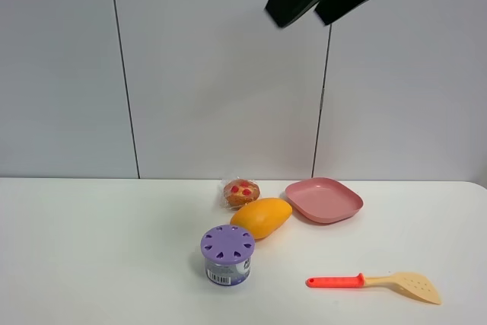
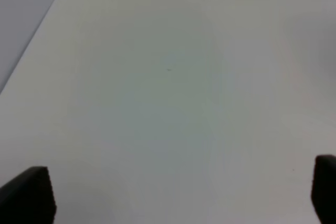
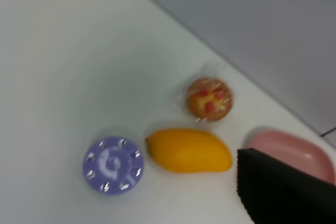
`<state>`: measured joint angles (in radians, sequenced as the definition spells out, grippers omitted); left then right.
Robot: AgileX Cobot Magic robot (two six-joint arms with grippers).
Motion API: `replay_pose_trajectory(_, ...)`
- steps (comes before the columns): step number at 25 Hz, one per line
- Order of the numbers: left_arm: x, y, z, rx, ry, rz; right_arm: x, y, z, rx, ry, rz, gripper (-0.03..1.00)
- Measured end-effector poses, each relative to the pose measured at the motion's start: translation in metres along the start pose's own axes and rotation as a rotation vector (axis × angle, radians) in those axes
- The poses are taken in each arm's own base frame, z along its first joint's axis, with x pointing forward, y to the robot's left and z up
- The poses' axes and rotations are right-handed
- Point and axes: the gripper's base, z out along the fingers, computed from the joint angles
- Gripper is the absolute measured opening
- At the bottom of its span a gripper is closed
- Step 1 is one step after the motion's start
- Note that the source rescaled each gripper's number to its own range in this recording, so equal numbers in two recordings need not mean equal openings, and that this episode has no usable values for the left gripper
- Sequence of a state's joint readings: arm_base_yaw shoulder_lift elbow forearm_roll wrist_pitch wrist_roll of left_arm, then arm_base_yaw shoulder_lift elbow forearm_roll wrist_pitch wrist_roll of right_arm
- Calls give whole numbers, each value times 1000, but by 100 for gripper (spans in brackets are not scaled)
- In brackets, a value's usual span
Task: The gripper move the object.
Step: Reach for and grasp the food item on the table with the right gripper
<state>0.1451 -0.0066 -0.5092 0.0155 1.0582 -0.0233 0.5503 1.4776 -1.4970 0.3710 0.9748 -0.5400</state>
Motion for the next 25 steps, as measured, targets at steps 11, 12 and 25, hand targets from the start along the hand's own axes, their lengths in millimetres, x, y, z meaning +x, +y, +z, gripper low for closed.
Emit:
replay_pose_trajectory(11, 0, 0, 0, 0, -2, 0, 7, 22, 144, -8, 401, -146, 100)
replay_pose_trajectory(12, 0, 0, 0, 0, -2, 0, 7, 23, 149, -6, 393, -151, 100)
replay_pose_trajectory(25, 0, 0, 0, 0, -2, 0, 6, -19, 178, 396, 243, 421, 100)
